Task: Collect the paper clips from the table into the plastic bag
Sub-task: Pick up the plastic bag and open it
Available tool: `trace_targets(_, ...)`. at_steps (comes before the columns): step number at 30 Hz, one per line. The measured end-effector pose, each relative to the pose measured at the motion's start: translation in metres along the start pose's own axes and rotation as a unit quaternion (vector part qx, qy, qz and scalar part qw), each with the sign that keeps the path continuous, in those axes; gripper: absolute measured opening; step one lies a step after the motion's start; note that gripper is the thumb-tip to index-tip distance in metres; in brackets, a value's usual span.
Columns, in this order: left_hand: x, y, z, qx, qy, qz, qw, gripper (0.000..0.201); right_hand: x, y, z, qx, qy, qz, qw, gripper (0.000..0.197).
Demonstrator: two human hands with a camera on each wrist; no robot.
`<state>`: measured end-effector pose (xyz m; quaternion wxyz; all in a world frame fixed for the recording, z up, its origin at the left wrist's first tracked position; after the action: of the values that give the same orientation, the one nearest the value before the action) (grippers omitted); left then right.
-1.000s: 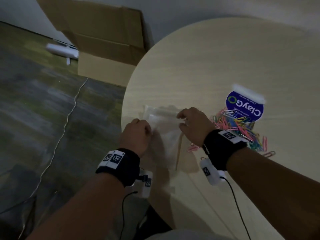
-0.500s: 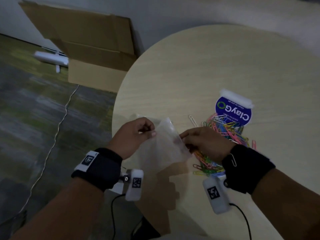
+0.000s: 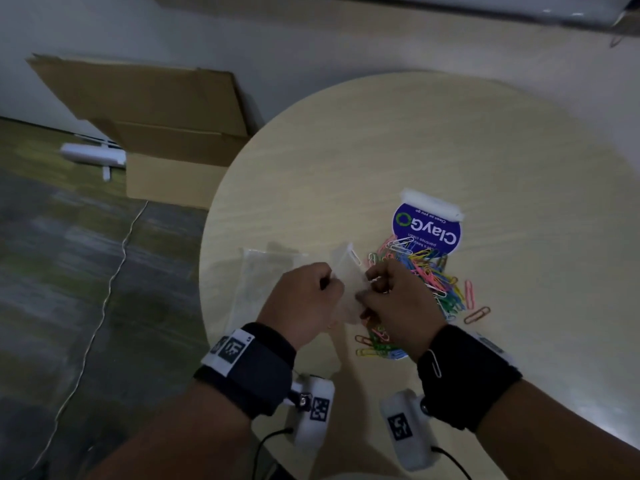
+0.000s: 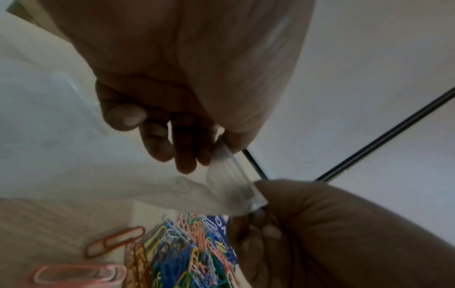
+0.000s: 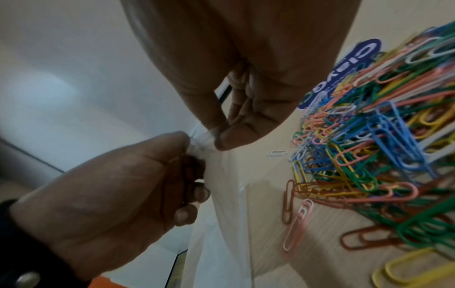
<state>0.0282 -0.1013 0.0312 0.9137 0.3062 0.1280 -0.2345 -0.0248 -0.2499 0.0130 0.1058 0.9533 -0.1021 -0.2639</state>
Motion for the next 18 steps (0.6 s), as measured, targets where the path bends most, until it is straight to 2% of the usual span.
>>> trace_targets(2, -0.002, 0.006, 0.002, 0.017, -0.002, 0.001, 1.0, 0.037, 0.001, 0.008, 0.005, -0.014, -0.018, 0.027, 0.999, 0.008)
trace_targets(4, -0.005, 0.009, 0.007, 0.049, -0.016, 0.0, 0.999, 0.04, 0.004, 0.014, 0.008, -0.045, -0.017, 0.049, 0.998, 0.005)
trace_targets(8, -0.005, 0.005, 0.017, 0.094, -0.04, 0.004, 0.995, 0.042, 0.005, 0.006, -0.004, -0.063, 0.038, 0.027, 0.997, 0.004)
trace_targets(12, -0.003, 0.012, 0.013, 0.019, 0.007, 0.036, 0.999, 0.042, 0.014, 0.015, -0.003, -0.138, 0.048, 0.08, 0.986, 0.013)
trace_targets(15, -0.006, 0.017, 0.007, 0.01, 0.011, 0.074, 0.997, 0.037, 0.018, 0.013, 0.001, -0.131, 0.032, 0.058, 0.989, 0.008)
trace_targets(17, -0.008, 0.013, 0.005, 0.017, -0.01, 0.074, 0.997, 0.017, 0.018, 0.008, -0.001, -0.109, 0.038, 0.037, 0.993, 0.009)
trace_targets(18, -0.009, 0.011, 0.004, 0.004, -0.015, 0.065, 0.998, 0.032, 0.017, 0.005, -0.003, -0.106, 0.045, 0.027, 0.993, 0.01)
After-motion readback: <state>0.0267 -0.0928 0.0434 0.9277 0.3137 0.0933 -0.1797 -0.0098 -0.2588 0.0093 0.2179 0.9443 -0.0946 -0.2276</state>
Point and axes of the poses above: each hand's wrist, its own x-axis towards the middle knuckle, its own y-axis out of the back of the hand, z = x × y, the point moved 4 cm from there along x, towards the middle knuckle, and after that the axes turned 8 degrees about -x, right-handed, at the moved point
